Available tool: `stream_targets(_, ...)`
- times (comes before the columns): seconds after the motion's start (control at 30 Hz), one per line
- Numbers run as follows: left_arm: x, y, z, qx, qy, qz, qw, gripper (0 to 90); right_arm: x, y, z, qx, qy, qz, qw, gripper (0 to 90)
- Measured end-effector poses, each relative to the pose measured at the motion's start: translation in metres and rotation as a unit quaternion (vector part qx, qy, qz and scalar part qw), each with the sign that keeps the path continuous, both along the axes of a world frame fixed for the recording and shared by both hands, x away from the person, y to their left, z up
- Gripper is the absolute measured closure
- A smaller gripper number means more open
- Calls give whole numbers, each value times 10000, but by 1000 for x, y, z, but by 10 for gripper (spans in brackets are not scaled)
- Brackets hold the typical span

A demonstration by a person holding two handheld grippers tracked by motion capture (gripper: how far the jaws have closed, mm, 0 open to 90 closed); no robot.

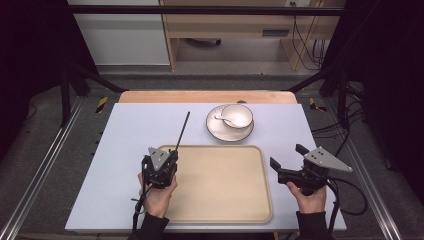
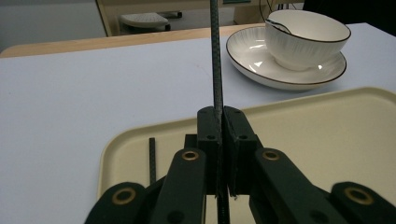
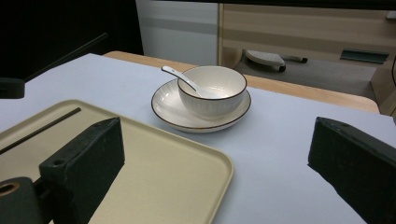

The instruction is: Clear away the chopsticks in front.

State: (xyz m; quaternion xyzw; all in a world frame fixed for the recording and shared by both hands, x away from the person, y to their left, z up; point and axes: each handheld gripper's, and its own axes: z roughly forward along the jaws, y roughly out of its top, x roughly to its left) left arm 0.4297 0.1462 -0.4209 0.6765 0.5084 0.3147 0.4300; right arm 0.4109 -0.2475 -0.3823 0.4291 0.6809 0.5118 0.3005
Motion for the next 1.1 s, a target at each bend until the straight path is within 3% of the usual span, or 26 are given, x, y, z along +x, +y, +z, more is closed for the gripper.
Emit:
stream_targets(0.4,-34,10,-19,-266,41,198,9994,854,-1,-1,-1,0,-1,-15,10000,37)
stream_targets(0.47,-37,8,-24,-230,62,188,9995,854,-1,0,-1,2,5,-15,10000,37)
stream_targets(1.1,-52,12,-60,-227,551,419,9973,854,-1,2,-3,-33,74,17,10000,37)
